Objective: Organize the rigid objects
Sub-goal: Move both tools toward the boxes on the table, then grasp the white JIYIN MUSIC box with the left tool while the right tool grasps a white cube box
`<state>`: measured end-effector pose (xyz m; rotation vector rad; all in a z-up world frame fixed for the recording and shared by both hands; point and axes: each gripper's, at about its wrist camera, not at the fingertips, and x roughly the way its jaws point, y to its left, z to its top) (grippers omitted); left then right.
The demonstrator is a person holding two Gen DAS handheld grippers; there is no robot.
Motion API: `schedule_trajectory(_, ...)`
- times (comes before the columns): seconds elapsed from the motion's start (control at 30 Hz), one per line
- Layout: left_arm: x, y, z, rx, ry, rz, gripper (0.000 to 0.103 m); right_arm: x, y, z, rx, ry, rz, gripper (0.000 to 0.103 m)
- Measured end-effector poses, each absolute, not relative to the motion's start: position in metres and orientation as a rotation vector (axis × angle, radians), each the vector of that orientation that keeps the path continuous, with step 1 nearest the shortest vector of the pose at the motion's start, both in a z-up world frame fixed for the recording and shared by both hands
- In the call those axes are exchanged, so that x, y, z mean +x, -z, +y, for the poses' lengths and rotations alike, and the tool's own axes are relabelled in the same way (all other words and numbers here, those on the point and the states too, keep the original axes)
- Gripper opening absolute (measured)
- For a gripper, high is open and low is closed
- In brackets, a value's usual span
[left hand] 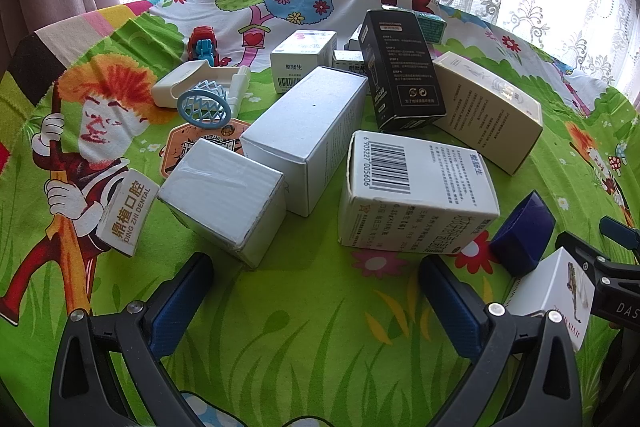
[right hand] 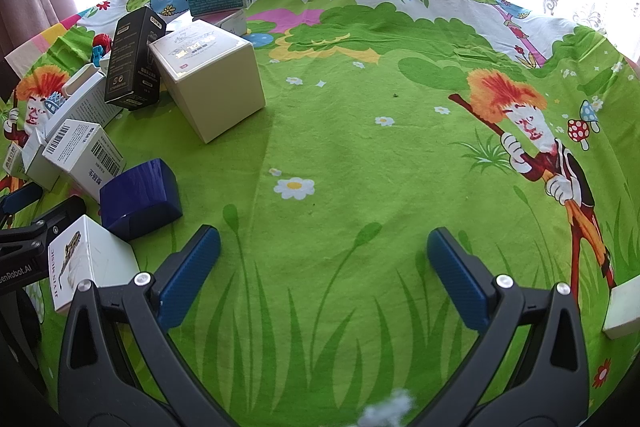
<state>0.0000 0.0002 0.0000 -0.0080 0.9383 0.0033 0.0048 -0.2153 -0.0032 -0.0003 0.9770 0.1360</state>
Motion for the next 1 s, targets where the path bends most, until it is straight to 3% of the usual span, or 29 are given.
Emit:
schedule_trajectory(0.23,0.0,-0.001,0.001,0.014,0.036,0.978,0.103,0.007,0.003,-0.22,-0.029,-0.198,1.013,0.103)
schedule_trajectory(0.47,-0.039,-0.005,0.012,0.032,0.073,1.032,0.103,-0.043,0.001,-0.236,-0.063,-0.253,1.051,0.103)
schedule_trajectory(0.87,-0.065,-0.012,-0.085,0.17,0.295,0.931,0.103,-0.108,-0.001,-0.269,-0.062,-0.234,1.084,0.103)
schedule_trajectory(0.97,-0.057,-0.012,-0.095,0.157,0.315,0.936,0.094,-0.118,-0.005,-0.285,-0.028,-0.2,1.084,0.103)
schedule_trajectory(1.0,-0.054,-0.011,-0.096,0.15,0.324,0.944,0.086,-0.121,-0.007,-0.294,-0.005,-0.177,1.07,0.103)
